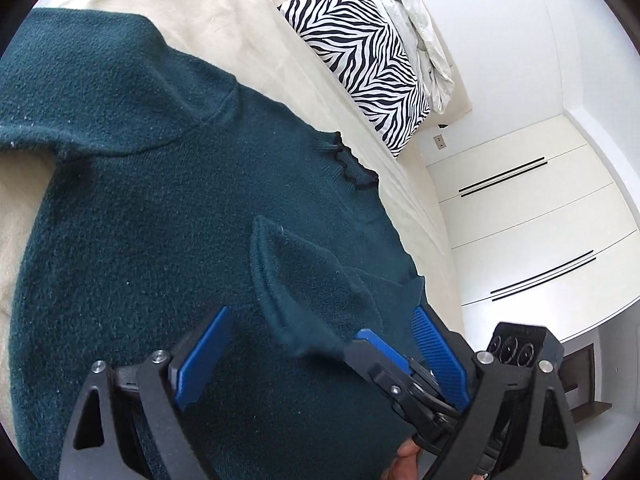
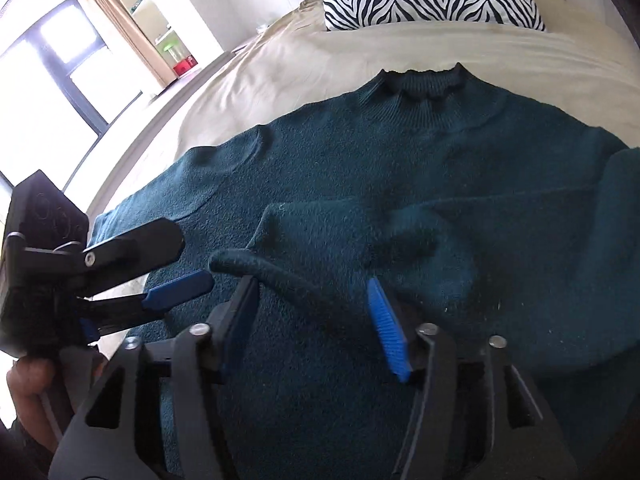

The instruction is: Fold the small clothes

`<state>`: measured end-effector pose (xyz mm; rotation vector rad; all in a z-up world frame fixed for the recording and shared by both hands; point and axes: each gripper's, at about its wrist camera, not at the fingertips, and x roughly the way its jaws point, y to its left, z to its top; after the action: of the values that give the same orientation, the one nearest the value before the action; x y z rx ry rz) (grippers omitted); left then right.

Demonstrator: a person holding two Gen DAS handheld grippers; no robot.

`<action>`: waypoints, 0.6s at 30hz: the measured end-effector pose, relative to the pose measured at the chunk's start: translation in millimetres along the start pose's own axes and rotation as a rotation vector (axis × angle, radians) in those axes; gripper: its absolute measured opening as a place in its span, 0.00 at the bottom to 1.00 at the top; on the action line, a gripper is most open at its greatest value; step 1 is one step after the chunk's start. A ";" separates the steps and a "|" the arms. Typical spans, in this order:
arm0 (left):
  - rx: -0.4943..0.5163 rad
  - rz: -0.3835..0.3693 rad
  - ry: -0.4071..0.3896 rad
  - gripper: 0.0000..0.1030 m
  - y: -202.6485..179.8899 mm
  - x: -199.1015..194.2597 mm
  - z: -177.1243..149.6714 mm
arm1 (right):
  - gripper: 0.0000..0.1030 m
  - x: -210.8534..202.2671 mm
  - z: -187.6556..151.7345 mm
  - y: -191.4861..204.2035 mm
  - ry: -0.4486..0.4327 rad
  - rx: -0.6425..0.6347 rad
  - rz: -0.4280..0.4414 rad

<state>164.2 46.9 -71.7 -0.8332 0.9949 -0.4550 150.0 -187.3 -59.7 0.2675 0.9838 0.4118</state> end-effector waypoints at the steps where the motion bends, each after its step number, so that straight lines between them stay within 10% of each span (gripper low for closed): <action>1: -0.010 0.001 0.011 0.91 0.1 3.7 0.0 | 0.60 -11.2 -15.7 -1.9 -0.023 0.015 0.004; 6: 0.038 0.038 0.056 0.89 -15.2 22.5 0.7 | 0.60 -53.9 -43.1 -55.2 -0.091 0.227 0.108; 8: 0.060 0.087 0.076 0.74 -20.0 33.8 2.1 | 0.60 -72.5 -50.9 -83.8 -0.141 0.355 0.154; 10: 0.065 0.129 0.117 0.35 -20.7 45.7 3.1 | 0.60 -87.1 -63.5 -113.3 -0.199 0.482 0.195; 18: 0.203 0.145 0.016 0.14 -54.8 27.1 23.8 | 0.60 -107.4 -99.3 -204.7 -0.310 0.848 0.344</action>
<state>199.8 4.3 -36.7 -0.5726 0.9980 -0.4309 57.7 -414.9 -113.9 1.2430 0.7577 0.2298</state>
